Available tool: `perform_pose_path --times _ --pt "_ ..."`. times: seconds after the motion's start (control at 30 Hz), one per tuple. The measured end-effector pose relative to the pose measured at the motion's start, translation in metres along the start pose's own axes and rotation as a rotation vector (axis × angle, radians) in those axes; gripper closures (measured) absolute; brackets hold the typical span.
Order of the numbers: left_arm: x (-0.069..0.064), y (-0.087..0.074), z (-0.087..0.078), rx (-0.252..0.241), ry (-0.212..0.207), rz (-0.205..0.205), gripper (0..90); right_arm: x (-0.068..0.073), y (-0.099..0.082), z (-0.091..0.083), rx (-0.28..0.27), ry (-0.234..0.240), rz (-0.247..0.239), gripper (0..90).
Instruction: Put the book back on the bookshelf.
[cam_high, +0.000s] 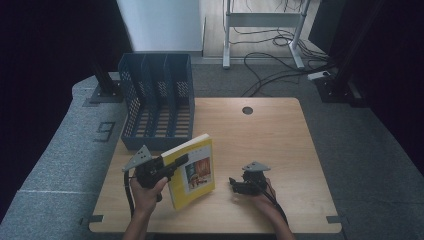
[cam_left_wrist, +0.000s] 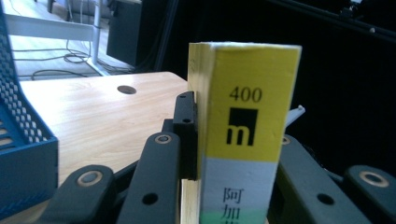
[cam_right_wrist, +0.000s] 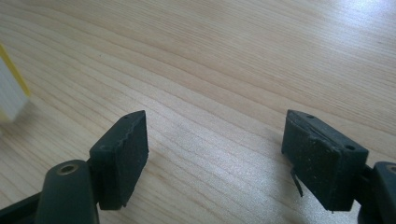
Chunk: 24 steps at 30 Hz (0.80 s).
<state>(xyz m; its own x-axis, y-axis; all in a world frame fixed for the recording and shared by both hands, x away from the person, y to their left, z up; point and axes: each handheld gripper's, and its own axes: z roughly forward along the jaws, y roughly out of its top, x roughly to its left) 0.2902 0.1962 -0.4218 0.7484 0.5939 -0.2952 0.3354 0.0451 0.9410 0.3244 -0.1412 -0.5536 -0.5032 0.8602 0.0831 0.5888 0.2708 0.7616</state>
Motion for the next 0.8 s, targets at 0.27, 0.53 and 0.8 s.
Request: perform_pose_path --times 0.27,0.53,0.8 --pt "0.005 0.002 -0.007 -0.022 0.023 -0.006 75.0 0.000 0.000 0.000 0.001 -0.001 0.000 22.3" --pt "0.009 0.005 -0.011 -0.035 0.036 -0.006 75.0 0.001 0.000 0.000 0.001 -0.005 -0.007 22.4" --pt "0.013 0.008 -0.016 -0.047 0.050 -0.009 75.0 0.001 0.000 0.001 0.002 -0.014 -0.007 22.4"
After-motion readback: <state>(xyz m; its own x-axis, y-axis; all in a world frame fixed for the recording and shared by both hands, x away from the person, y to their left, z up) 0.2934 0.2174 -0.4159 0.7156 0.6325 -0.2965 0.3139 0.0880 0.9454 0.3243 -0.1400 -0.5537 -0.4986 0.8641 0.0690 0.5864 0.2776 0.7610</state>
